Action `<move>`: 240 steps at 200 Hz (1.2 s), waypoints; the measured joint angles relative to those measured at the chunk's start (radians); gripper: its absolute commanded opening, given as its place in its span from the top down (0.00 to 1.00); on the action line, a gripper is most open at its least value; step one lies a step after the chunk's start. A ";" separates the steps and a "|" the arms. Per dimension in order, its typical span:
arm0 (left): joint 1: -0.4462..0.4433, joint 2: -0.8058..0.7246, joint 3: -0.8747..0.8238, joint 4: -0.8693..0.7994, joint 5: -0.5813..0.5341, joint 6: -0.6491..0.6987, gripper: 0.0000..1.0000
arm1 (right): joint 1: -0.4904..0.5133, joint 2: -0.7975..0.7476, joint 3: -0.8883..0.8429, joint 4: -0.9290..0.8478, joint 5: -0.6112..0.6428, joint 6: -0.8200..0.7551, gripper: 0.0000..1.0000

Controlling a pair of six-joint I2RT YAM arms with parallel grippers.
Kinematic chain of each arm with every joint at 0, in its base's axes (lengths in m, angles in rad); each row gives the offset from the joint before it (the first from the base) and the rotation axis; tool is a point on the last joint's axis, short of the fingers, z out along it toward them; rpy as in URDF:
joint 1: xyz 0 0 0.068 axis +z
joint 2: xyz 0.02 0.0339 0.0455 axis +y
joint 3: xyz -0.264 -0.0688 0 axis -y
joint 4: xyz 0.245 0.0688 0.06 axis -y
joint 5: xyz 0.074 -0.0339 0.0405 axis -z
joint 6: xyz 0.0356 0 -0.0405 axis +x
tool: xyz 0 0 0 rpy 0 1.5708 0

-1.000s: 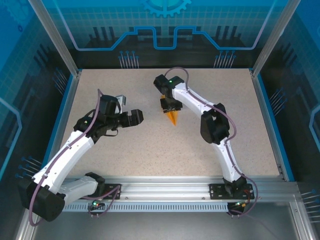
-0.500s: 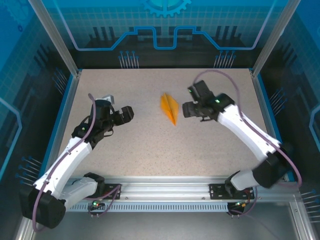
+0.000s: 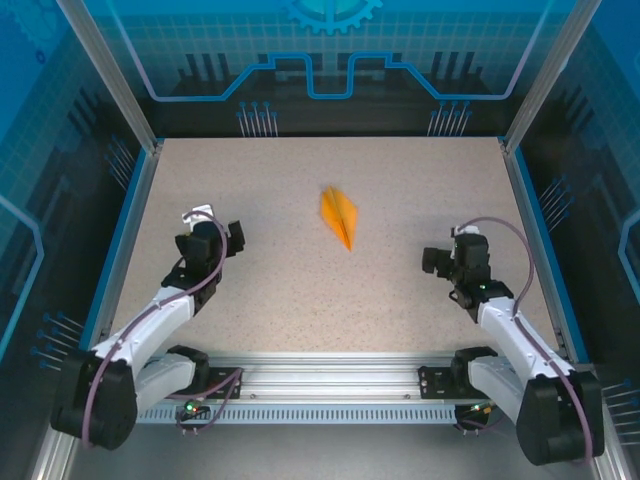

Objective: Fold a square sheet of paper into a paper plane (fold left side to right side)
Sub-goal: Reset both arms

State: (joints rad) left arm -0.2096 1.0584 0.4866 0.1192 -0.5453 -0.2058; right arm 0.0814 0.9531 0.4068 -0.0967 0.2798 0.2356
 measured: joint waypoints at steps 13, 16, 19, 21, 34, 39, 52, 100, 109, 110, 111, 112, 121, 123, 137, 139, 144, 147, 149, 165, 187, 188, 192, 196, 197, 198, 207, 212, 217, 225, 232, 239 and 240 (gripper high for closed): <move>0.018 0.053 -0.029 0.068 0.011 0.030 0.01 | -0.021 0.035 -0.035 0.094 -0.019 -0.030 0.00; 0.021 0.065 -0.035 0.080 0.015 0.035 0.01 | -0.025 0.043 -0.039 0.116 -0.023 -0.037 0.00; 0.024 0.077 -0.040 0.095 0.020 0.046 0.01 | -0.026 0.055 -0.044 0.142 -0.027 -0.043 0.00; 0.026 0.085 -0.045 0.105 0.024 0.052 0.01 | -0.028 0.061 -0.048 0.163 -0.028 -0.050 0.00; 0.035 0.133 -0.065 0.166 0.051 0.085 0.01 | -0.033 0.108 -0.066 0.280 -0.048 -0.078 0.00; 0.038 0.151 -0.073 0.193 0.068 0.100 0.01 | -0.036 0.126 -0.070 0.318 -0.060 -0.088 0.00; 0.045 0.188 -0.091 0.259 0.111 0.130 0.01 | -0.042 0.172 -0.076 0.408 -0.084 -0.111 0.00; 0.093 0.255 -0.114 0.472 0.306 0.214 0.01 | -0.060 0.354 -0.054 0.650 -0.172 -0.166 0.00; 0.103 0.271 -0.118 0.516 0.339 0.226 0.01 | -0.063 0.393 -0.041 0.687 -0.196 -0.170 0.00; 0.105 0.275 -0.119 0.523 0.344 0.228 0.01 | -0.063 0.396 -0.040 0.690 -0.198 -0.171 0.00; 0.106 0.278 -0.119 0.527 0.346 0.229 0.01 | -0.063 0.400 -0.040 0.694 -0.200 -0.171 0.00; 0.107 0.281 -0.120 0.535 0.350 0.231 0.01 | -0.063 0.406 -0.039 0.700 -0.204 -0.172 0.00; 0.117 0.307 -0.127 0.583 0.376 0.236 0.01 | -0.064 0.441 -0.031 0.736 -0.225 -0.179 0.00; 0.120 0.314 -0.129 0.594 0.383 0.237 0.01 | -0.064 0.451 -0.030 0.744 -0.230 -0.181 0.00; 0.138 0.370 -0.139 0.651 0.421 0.243 0.01 | -0.064 0.502 -0.021 0.780 -0.256 -0.192 0.00; 0.140 0.378 -0.141 0.658 0.426 0.243 0.01 | -0.064 0.510 -0.019 0.785 -0.260 -0.193 0.00; 0.145 0.397 -0.144 0.676 0.438 0.243 0.01 | -0.064 0.526 -0.018 0.795 -0.267 -0.197 0.00; 0.148 0.406 -0.145 0.683 0.444 0.243 0.01 | -0.063 0.531 -0.016 0.795 -0.271 -0.200 0.00; 0.150 0.414 -0.146 0.688 0.448 0.243 0.01 | -0.063 0.535 -0.015 0.795 -0.274 -0.202 0.00; 0.163 0.442 -0.146 0.699 0.482 0.242 0.01 | -0.063 0.545 -0.012 0.799 -0.288 -0.211 0.00; 0.194 0.452 -0.120 0.678 0.510 0.230 0.01 | -0.062 0.545 -0.001 0.811 -0.291 -0.218 0.00; 0.195 0.452 -0.118 0.676 0.511 0.230 0.01 | -0.062 0.545 0.000 0.812 -0.291 -0.218 0.00; 0.202 0.453 -0.111 0.674 0.514 0.229 0.01 | -0.062 0.545 0.001 0.814 -0.291 -0.219 0.00; 0.208 0.454 -0.105 0.674 0.515 0.226 0.01 | -0.061 0.545 0.003 0.816 -0.291 -0.219 0.00; 0.210 0.454 -0.103 0.673 0.516 0.225 0.01 | -0.061 0.545 0.003 0.816 -0.290 -0.219 0.00; 0.211 0.454 -0.101 0.673 0.516 0.225 0.01 | -0.061 0.545 0.003 0.816 -0.290 -0.219 0.00; 0.221 0.454 -0.092 0.673 0.517 0.219 0.01 | -0.057 0.545 0.006 0.816 -0.286 -0.222 0.00; 0.224 0.454 -0.089 0.673 0.517 0.214 0.01 | -0.054 0.545 0.007 0.817 -0.283 -0.223 0.00; 0.225 0.454 -0.087 0.673 0.517 0.212 0.01 | -0.050 0.545 0.007 0.817 -0.281 -0.226 0.00; 0.226 0.454 -0.087 0.671 0.517 0.208 0.01 | -0.046 0.545 0.007 0.817 -0.280 -0.230 0.00; 0.226 0.454 -0.087 0.671 0.518 0.206 0.01 | -0.042 0.545 0.007 0.816 -0.279 -0.231 0.00; 0.226 0.454 -0.087 0.671 0.518 0.205 0.01 | -0.042 0.545 0.007 0.817 -0.278 -0.233 0.00; 0.226 0.454 -0.087 0.671 0.518 0.205 0.01 | -0.042 0.545 0.007 0.817 -0.277 -0.233 0.00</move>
State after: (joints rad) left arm 0.0162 1.5120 0.3992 0.7902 -0.0277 -0.0006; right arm 0.0399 1.4982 0.4141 0.7200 0.0025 0.0021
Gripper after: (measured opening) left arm 0.986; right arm 0.997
